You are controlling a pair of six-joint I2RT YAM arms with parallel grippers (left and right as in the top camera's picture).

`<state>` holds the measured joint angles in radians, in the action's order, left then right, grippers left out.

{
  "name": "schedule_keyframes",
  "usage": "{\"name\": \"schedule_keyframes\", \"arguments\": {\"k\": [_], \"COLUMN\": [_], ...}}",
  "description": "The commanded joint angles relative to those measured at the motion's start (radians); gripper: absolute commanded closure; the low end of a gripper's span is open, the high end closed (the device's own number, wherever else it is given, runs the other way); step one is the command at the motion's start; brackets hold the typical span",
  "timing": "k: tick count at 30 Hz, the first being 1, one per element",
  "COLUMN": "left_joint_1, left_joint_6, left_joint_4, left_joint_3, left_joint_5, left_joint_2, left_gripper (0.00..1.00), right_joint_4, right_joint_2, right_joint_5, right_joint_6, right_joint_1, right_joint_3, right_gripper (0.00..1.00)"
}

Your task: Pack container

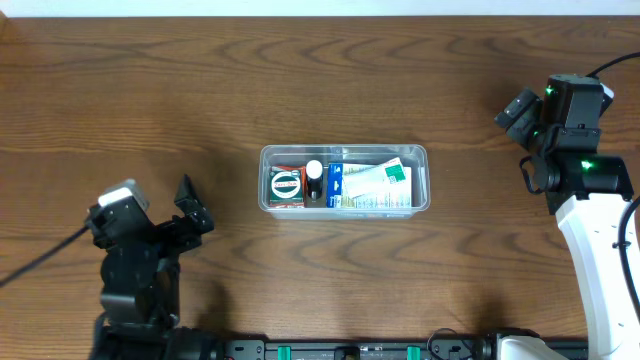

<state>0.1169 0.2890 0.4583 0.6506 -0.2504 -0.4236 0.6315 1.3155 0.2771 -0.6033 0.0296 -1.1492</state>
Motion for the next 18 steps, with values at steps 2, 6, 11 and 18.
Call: {"name": "schedule_keyframes", "arguments": {"k": [2, 6, 11, 18], "left_joint_1": [-0.084, -0.114, -0.140, -0.174], "left_joint_6": [-0.026, -0.026, -0.026, -0.026], "left_joint_4": [-0.179, -0.345, -0.457, -0.483], "left_joint_3": [-0.188, -0.338, -0.462, -0.563], "left_joint_5": [0.098, 0.120, 0.121, 0.154], "left_joint_2": [0.087, 0.156, 0.253, 0.369], "left_gripper": [0.02, 0.02, 0.02, 0.02], "right_joint_4": [0.002, 0.002, 0.001, 0.002], "right_joint_2": [0.002, 0.002, 0.002, 0.002], "right_joint_5": [0.006, 0.006, 0.006, 0.006], "right_joint_6": [-0.013, -0.013, -0.013, -0.013], "right_joint_1": [0.012, 0.012, 0.012, 0.012], "right_joint_3": [-0.008, -0.008, -0.008, -0.008], "right_gripper": [0.01, 0.01, 0.01, 0.01]}}
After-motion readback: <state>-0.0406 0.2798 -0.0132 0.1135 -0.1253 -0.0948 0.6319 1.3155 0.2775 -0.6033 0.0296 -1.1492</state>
